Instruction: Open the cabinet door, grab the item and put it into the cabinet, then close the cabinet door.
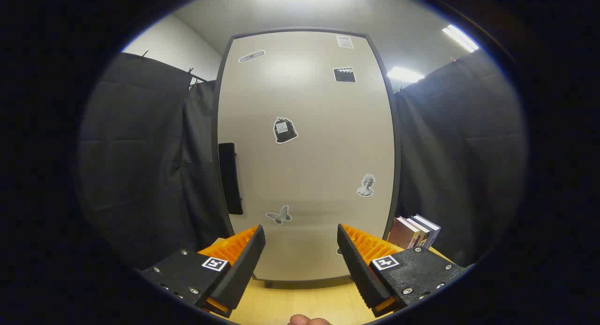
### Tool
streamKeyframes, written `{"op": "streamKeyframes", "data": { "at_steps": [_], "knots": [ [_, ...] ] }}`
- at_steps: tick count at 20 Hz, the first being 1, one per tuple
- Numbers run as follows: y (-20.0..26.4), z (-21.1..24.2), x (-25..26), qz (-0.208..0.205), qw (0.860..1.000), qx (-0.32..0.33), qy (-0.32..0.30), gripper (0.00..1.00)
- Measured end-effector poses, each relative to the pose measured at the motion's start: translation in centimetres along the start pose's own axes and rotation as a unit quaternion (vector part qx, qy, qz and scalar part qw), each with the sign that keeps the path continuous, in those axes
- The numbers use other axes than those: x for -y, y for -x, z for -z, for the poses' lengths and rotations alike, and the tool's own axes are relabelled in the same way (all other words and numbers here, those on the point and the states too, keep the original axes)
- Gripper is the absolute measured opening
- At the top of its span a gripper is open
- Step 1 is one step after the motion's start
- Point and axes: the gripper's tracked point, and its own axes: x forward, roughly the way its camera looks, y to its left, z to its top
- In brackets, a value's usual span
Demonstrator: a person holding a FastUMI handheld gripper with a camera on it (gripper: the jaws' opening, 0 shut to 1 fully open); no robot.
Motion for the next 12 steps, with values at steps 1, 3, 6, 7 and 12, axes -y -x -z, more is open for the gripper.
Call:
{"op": "streamKeyframes", "data": {
  "at_steps": [1, 3, 6, 7, 12],
  "knots": [
    [0.04, -0.06, 0.05, 0.000, 1.000, 0.001, 0.002, 0.96],
    [0.13, -0.05, 0.01, -0.002, 1.000, 0.002, 0.002, 0.96],
    [0.28, -0.11, -0.11, -0.003, 1.000, 0.002, -0.003, 0.96],
    [0.33, -0.20, -0.17, -0.004, 1.000, 0.002, -0.004, 0.96],
    [0.38, -0.31, -0.38, -0.004, 1.000, 0.005, -0.002, 0.96]
  ]
}}
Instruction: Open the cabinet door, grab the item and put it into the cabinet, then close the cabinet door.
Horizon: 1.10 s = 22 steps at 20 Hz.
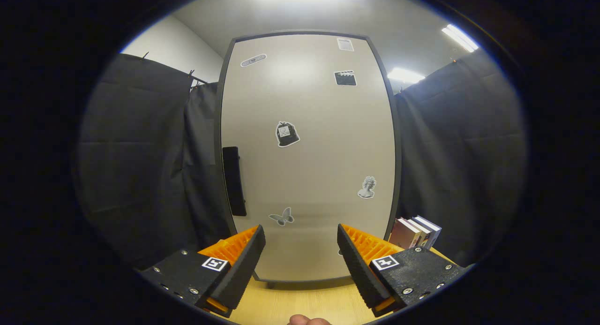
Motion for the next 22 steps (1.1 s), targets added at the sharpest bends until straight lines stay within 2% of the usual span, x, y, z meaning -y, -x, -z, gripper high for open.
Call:
{"op": "streamKeyframes", "data": {
  "at_steps": [22],
  "knots": [
    [-0.9, -0.1, -0.6, 0.004, 1.000, -0.007, -0.004, 0.95]
  ]
}}
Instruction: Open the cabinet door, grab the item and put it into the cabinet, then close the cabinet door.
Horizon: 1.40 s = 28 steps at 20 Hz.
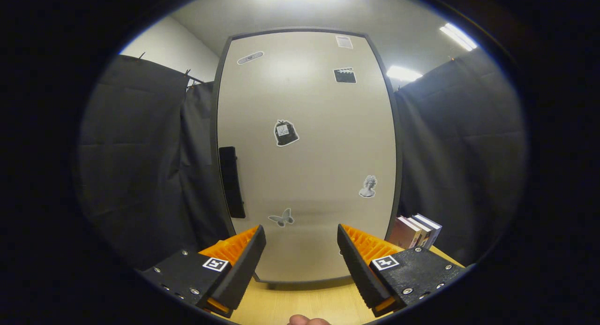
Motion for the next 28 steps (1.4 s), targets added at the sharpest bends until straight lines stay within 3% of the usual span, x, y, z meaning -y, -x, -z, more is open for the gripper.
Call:
{"op": "streamKeyframes", "data": {
  "at_steps": [8, 19, 21, 23, 24, 26, 28],
  "knots": [
    [-3.9, -1.0, -5.8, -0.028, 1.000, 0.004, 0.002, 0.95],
    [-10.6, 1.2, -11.1, -0.025, 0.999, -0.028, -0.001, 0.91],
    [-11.1, 0.1, -11.3, -0.032, 0.999, -0.013, -0.003, 0.84],
    [-11.4, -0.8, -11.2, -0.032, 0.999, -0.002, 0.004, 0.70],
    [-11.7, -0.6, -11.8, -0.042, 0.999, -0.004, 0.003, 0.54],
    [-10.7, -1.1, -11.7, -0.037, 0.999, -0.007, 0.017, 0.35],
    [-11.3, -0.6, -11.8, -0.041, 0.999, -0.008, 0.013, 0.32]
  ]
}}
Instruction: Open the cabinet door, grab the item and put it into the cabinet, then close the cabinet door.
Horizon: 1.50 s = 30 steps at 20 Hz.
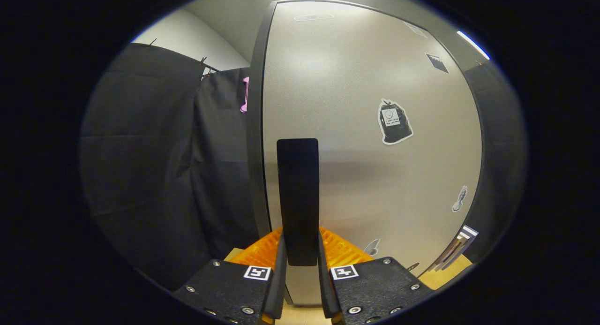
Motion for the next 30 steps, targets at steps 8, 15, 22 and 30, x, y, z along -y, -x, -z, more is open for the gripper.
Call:
{"op": "streamKeyframes", "data": {
  "at_steps": [8, 15, 22, 30],
  "knots": [
    [3.0, 0.3, 0.2, -0.042, 0.999, -0.015, 0.007, 0.30],
    [4.4, 0.5, 0.9, -0.127, 0.992, -0.021, 0.003, 0.30],
    [6.3, 0.6, 1.8, -0.224, 0.974, -0.038, 0.009, 0.30],
    [7.2, 0.8, 3.5, -0.301, 0.953, -0.042, 0.001, 0.30]
  ]
}}
